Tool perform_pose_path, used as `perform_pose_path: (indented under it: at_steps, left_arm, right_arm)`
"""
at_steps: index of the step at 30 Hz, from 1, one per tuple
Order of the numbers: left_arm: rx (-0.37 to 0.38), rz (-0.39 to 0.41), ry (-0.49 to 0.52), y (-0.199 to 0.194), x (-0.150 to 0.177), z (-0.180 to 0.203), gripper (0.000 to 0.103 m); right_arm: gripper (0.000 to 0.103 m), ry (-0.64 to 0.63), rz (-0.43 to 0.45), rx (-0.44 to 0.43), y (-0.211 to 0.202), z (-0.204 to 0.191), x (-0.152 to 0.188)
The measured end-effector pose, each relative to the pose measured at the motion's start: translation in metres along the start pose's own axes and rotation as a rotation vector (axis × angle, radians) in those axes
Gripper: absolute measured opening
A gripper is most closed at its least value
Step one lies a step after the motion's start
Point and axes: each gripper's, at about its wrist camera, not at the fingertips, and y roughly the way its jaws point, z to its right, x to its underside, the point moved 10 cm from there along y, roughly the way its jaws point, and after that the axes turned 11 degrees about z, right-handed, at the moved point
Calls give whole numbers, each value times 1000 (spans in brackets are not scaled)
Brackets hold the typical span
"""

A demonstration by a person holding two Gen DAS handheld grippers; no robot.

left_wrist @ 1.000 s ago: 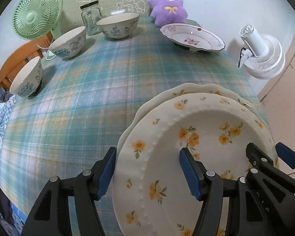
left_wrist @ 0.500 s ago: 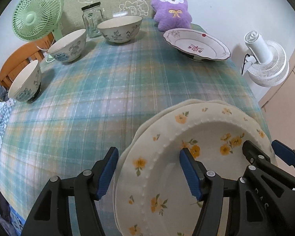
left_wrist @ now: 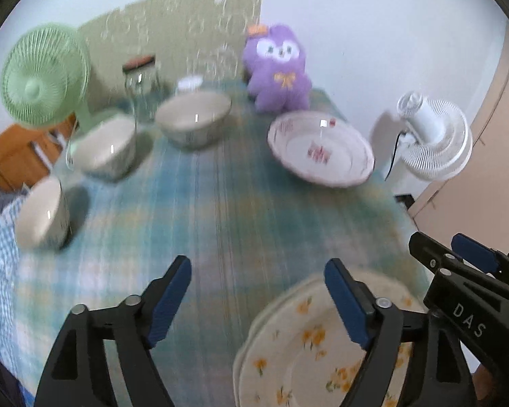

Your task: Organize plates and bowls

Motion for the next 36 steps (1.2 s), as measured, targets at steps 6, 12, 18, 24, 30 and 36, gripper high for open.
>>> perform_pose_path:
  at_steps: [6,12,18,24,30,36]
  left_arm:
    - [-9,37,13,14,-36,-2,95]
    - [-21,11,-27,42,-50,9,96]
    - [-57,20,-46,77,-72,19,96]
    - [-77,2,-42,121,-79,28,94]
    - [-82,-16,-41,163,-81,31,88]
    - [-91,-53,-8,199,-81,34,77]
  right_arm:
    - [73,0,83,14,4,4,-46]
    - [77,-41,101,-72,30,-4,-78]
    - [77,-74,80,-111,74,-1,-98]
    - [77,-80,52,-122,123,2,-106]
    - [77,-54,26,-120,166,5,-106]
    - [71,-50,-11,-91,207,4,-104]
